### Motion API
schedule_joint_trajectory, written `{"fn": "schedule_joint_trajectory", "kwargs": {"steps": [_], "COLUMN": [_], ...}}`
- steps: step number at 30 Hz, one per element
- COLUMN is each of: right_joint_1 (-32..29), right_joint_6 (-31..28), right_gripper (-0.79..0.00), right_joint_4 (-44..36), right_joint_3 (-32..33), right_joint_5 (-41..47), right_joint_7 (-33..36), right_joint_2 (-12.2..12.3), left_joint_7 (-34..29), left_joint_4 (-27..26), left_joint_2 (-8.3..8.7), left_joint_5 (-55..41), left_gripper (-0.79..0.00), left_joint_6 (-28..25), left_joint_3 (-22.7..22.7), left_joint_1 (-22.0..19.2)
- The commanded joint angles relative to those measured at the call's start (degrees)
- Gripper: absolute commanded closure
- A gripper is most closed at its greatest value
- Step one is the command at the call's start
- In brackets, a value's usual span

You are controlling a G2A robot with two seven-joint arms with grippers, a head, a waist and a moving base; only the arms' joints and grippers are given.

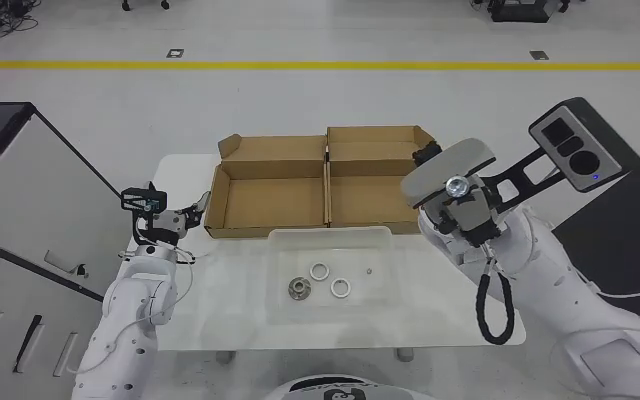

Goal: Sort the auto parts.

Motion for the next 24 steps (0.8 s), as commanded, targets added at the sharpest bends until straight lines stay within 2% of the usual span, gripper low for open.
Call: {"fn": "schedule_joint_trajectory", "kwargs": {"steps": [1, 19, 24], "right_joint_1": [0.0, 0.0, -2.5], "right_joint_6": [0.0, 0.0, 1.8], "right_gripper": [0.0, 0.0, 0.0], "right_joint_4": [0.0, 0.0, 2.8], "right_joint_3": [0.0, 0.0, 4.6], "right_joint_5": [0.0, 0.0, -0.6], "right_joint_7": [0.0, 0.0, 10.1], "right_joint_2": [0.0, 0.0, 1.3], "left_joint_7": [0.0, 0.0, 0.0], "left_joint_4": [0.0, 0.0, 0.0], "left_joint_2": [0.0, 0.0, 0.0], "left_joint_5": [0.0, 0.0, 0.0], "left_gripper": [-0.785, -0.785, -0.785], "left_joint_6": [0.0, 0.0, 0.0], "left_joint_3": [0.0, 0.0, 0.0], "left_joint_1": [0.0, 0.0, 0.0]}}
